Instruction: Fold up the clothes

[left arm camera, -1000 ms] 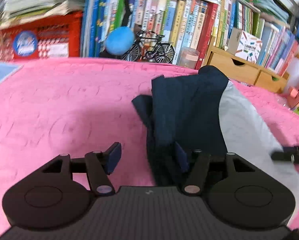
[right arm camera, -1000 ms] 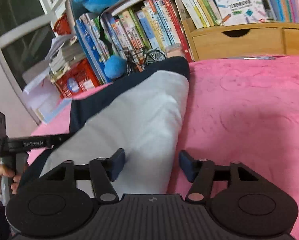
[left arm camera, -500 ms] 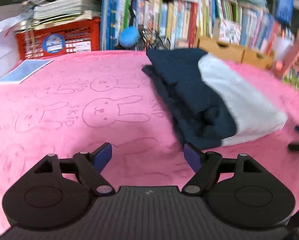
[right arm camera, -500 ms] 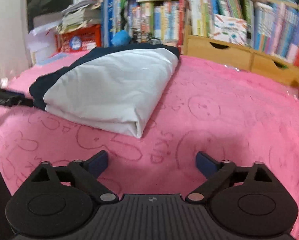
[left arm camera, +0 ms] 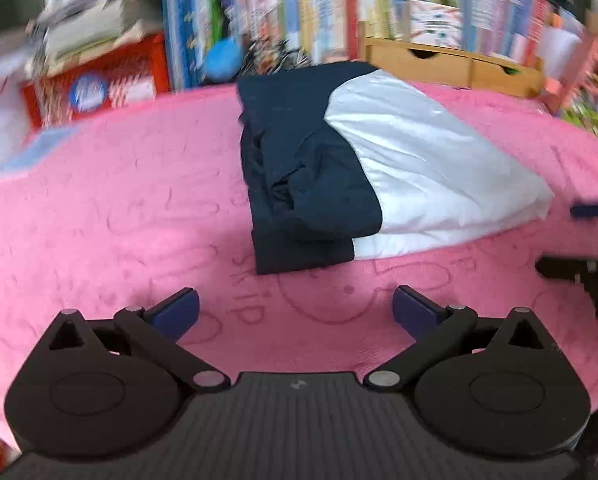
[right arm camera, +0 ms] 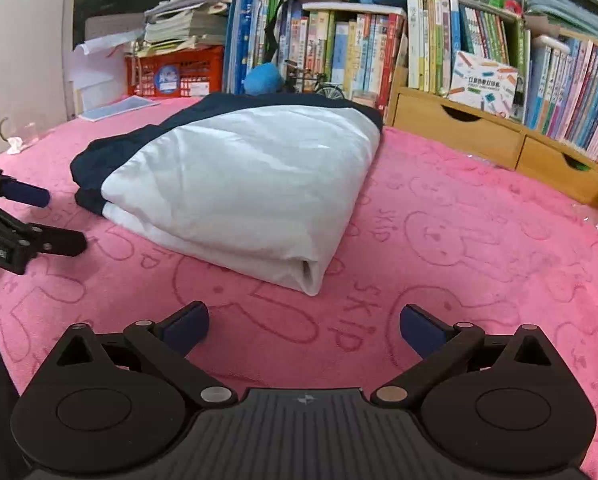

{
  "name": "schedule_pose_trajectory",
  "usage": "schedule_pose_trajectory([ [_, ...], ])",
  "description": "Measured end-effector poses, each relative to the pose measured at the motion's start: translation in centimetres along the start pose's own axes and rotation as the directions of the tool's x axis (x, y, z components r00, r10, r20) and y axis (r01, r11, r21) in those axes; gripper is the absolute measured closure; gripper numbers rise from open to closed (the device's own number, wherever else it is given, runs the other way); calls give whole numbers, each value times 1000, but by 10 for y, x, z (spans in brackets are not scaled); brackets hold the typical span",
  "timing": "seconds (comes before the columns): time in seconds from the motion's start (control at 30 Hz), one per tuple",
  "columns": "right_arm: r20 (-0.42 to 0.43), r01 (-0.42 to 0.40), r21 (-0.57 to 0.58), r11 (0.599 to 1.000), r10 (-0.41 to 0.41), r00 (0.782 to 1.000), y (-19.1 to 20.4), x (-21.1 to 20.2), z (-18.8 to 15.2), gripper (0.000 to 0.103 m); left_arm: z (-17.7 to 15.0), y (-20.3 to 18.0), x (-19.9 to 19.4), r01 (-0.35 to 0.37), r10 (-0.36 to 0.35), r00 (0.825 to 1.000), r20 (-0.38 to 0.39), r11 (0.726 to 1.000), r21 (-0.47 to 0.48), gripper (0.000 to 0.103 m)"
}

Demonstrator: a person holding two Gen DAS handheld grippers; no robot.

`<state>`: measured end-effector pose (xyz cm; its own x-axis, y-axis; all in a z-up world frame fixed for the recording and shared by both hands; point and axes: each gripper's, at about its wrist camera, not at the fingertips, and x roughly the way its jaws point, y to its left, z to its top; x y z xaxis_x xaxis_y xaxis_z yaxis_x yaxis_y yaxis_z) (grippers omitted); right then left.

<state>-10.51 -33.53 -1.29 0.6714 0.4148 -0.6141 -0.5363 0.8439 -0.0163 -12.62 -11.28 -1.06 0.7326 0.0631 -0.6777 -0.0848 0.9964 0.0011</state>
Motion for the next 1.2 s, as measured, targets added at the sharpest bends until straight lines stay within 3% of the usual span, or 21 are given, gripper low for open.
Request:
schedule_pose_trajectory([
  [0.17, 14, -2, 16, 1000, 2, 1000, -1, -4, -5, 0, 12, -17, -12, -74, 71, 997, -38, 992, -99, 0],
  [0.23, 27, -5, 2, 1000, 5, 1000, 1, -7, -8, 0, 19, -38, -31, -56, 58, 998, 30, 996, -65, 0],
  [0.3, 28, -43, 5, 999, 43, 999, -1, -8, -8, 0, 24, -54, -39, -81, 83, 994, 66, 996, -24, 0],
  [0.47, 47, -92, 48, 995, 90, 995, -9, -11, -9, 0, 31, -81, -27, -164, 163, 986, 44, 986, 20, 0],
  [0.6, 88, -143, 133, 981, 132, 987, -23, -16, -12, 0, 35, -83, -23, -128, 129, 991, 32, 991, -45, 0],
  [0.7, 107, -159, 173, 972, 142, 984, -29, -18, -13, 0, 37, -85, -24, -139, 142, 990, 26, 987, -82, 0],
  [0.9, 111, -158, 177, 971, 140, 984, -26, -18, -12, 0, 38, -78, -24, -130, 133, 991, 4, 978, -165, 0],
  [1.2, 114, -161, 179, 971, 143, 983, -25, -19, -13, 0, 33, -79, -21, -133, 130, 991, -26, 979, -158, 0],
])
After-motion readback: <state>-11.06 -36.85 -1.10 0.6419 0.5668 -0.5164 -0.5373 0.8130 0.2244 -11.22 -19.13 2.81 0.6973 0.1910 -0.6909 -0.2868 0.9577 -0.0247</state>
